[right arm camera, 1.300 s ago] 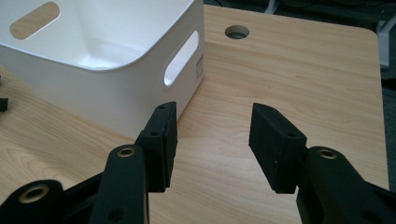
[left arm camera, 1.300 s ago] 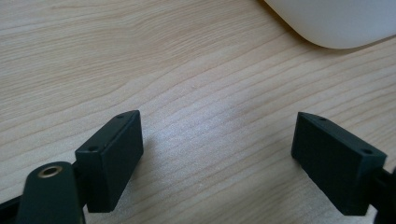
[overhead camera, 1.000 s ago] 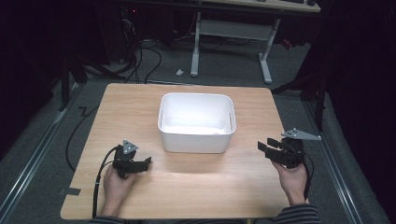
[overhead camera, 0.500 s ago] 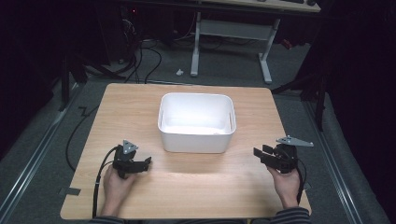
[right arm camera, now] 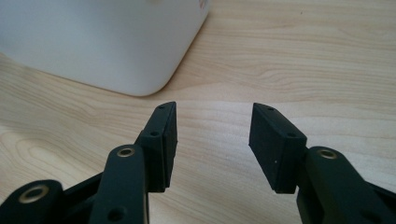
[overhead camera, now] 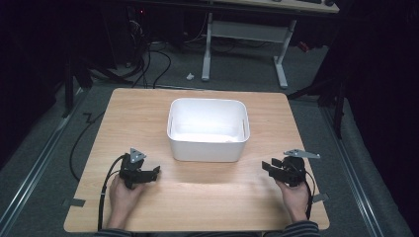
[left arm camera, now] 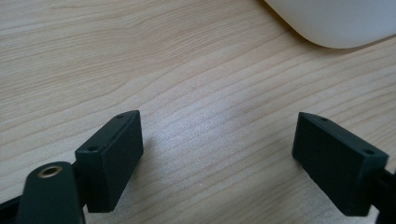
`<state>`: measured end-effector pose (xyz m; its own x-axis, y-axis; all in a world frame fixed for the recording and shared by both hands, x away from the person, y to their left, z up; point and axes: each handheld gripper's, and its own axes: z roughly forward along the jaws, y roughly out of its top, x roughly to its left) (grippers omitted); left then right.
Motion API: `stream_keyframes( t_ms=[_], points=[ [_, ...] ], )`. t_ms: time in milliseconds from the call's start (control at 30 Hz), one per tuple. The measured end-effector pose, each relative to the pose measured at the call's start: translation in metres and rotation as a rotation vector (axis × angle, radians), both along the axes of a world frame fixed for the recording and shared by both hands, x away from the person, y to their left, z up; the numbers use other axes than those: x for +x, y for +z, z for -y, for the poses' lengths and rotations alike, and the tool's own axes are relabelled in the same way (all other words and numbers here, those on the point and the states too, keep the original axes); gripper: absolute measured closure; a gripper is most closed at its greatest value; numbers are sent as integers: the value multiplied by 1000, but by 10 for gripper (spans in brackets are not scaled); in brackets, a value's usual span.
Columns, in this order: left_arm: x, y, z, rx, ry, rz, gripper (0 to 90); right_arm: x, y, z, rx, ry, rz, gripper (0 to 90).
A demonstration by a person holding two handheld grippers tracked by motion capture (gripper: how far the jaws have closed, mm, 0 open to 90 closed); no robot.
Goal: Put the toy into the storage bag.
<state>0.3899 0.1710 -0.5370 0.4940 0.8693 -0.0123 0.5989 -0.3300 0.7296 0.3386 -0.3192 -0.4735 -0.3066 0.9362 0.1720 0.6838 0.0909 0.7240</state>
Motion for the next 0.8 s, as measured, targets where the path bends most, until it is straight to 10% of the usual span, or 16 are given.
stream_keyframes(
  t_ms=[800],
  points=[
    [0,0,0,1,1,0,166,3,-47,-13,-71,-62,13,501]
  ],
)
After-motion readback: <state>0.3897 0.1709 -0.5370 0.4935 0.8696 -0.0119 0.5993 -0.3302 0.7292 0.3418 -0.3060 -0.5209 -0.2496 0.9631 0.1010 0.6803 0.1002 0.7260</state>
